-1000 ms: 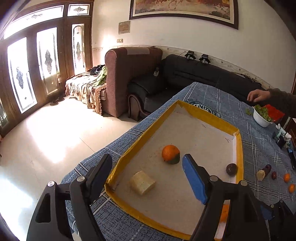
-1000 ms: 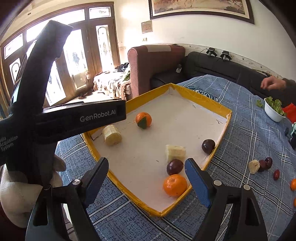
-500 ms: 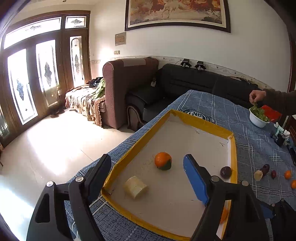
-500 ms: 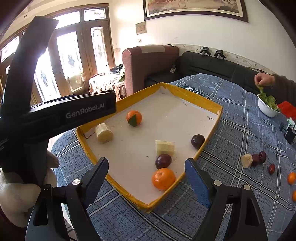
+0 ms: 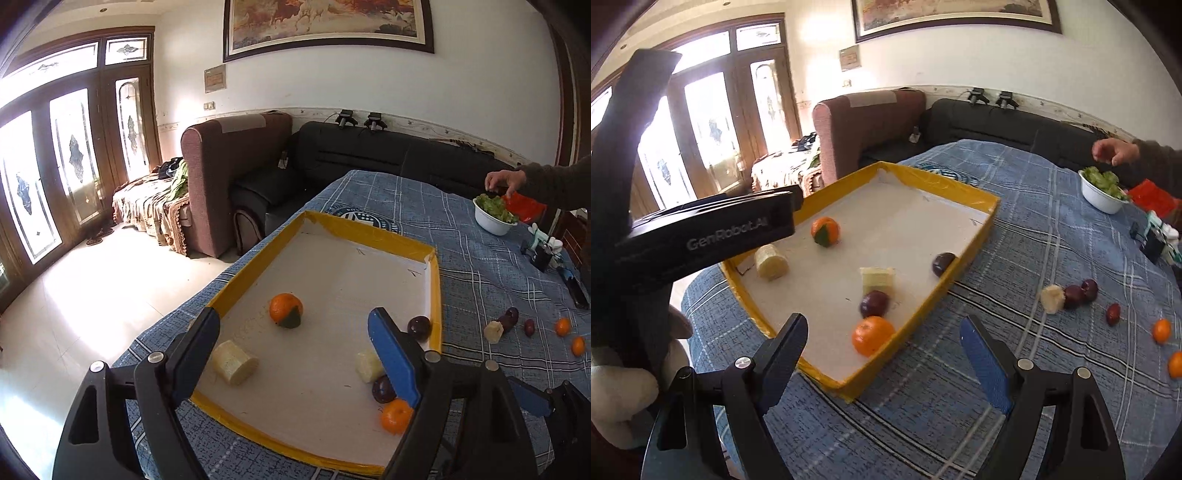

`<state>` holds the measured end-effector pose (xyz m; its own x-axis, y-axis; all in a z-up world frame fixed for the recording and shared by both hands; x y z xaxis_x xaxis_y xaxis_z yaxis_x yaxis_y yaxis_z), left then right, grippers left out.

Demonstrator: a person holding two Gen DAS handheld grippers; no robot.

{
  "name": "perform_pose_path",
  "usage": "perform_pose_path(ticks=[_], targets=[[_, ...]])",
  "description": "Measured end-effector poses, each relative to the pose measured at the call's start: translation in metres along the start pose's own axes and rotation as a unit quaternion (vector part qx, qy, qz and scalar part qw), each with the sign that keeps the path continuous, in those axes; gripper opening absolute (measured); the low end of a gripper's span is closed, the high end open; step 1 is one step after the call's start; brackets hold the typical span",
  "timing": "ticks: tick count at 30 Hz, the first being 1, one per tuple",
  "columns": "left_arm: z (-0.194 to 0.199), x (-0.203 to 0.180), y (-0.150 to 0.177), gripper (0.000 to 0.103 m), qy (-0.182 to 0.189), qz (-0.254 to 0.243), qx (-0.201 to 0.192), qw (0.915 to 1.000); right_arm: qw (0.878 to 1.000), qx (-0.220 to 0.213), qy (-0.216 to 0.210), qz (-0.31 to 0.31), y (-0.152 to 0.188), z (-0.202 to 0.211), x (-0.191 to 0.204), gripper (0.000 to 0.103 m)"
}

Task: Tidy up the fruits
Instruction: 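Lift both open tools out of the tray and back away, then move both tools over the loose fruit and grasp the red date with the right tool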

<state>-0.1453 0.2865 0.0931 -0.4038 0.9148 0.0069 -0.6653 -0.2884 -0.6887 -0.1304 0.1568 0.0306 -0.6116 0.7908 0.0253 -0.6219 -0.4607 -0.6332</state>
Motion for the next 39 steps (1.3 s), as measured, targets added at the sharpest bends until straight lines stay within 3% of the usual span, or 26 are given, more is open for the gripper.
perform_pose_path(ticks=[8, 22, 28, 39], targets=[[0.003, -0.039, 0.004, 0.082, 0.017, -0.040, 0.002, 0.9991, 0.998, -0.002, 0.001, -0.061, 0.013, 0.013, -0.046, 0.089], [0.006, -0.033, 0.004, 0.082, 0.018, -0.018, 0.011, 0.9996, 0.999, -0.003, -0.012, -0.052, 0.019, 0.015, -0.035, 0.089], [0.010, -0.065, 0.004, 0.082, 0.030, -0.051, 0.005, 0.9982, 0.998, -0.005, 0.003, -0.067, 0.023, 0.023, -0.053, 0.089], [0.006, -0.140, 0.016, 0.082, 0.036, -0.125, 0.004, 0.9914, 0.990, -0.002, 0.052, -0.130, 0.044, 0.042, -0.126, 0.089]])
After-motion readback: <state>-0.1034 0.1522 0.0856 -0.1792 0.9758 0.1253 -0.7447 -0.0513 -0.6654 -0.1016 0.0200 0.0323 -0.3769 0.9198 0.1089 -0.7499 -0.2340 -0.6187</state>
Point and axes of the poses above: each gripper's, at about its wrist camera, not at the fingertips, and z roughly against the way its jaws point, x to its left, y to its underside, the point moved 3 cm from there along -z, roughly the way its jaws point, and after that the axes turned 12 degrees about x, right-handed, at the moved point
